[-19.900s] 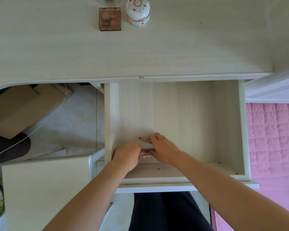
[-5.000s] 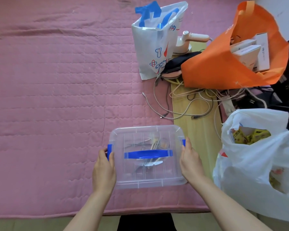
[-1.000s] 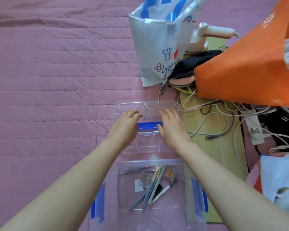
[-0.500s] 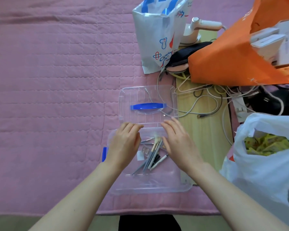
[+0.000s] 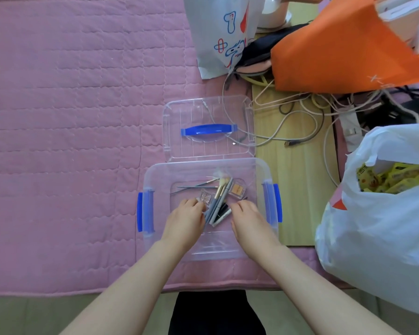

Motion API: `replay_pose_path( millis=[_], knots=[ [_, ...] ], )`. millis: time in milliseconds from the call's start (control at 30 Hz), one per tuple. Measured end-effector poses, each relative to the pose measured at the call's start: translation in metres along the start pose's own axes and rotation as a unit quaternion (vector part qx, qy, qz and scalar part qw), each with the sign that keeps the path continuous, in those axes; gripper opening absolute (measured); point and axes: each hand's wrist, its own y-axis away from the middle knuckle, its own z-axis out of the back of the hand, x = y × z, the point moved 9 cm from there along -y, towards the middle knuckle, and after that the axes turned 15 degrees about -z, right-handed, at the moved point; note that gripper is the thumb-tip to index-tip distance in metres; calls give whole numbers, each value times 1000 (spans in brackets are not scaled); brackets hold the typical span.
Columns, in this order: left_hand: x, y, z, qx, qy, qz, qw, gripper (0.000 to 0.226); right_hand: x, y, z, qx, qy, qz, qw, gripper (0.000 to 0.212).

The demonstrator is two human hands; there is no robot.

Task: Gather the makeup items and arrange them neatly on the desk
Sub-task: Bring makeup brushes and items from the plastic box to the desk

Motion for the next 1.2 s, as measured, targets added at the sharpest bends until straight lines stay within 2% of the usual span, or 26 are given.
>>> replay_pose_path(
  millis=[167,333,467,633,733,933,1067,1200],
  knots=[
    [14,-12,-23,61,5,51,997,28,-3,-19,-13,57,31,-45,997,45],
    [25,-20,-31,45,18,84,995,26,3,-36,-12,48,53,-32,997,40],
    [23,-32,-29,14,-20,35,999,45,7,-44,-17,51,99,-22,994,37],
    [20,-42,-36,54,-103,-34,993,64,5,-54,-25,40,140,-28,989,35],
    [23,-42,-35,52,-109,-29,992,57,4,-56,-27,27,152,-30,988,32],
    [31,-39,-26,55,-130,6,990,27,2,-60,-35,35,152,-33,987,32],
    [38,-35,-25,57,-115,28,991,29,1,-60,-34,39,126,-38,991,30],
    [41,-33,-29,62,-100,33,992,27,-1,-62,-20,-21,81,-58,995,39]
  ],
)
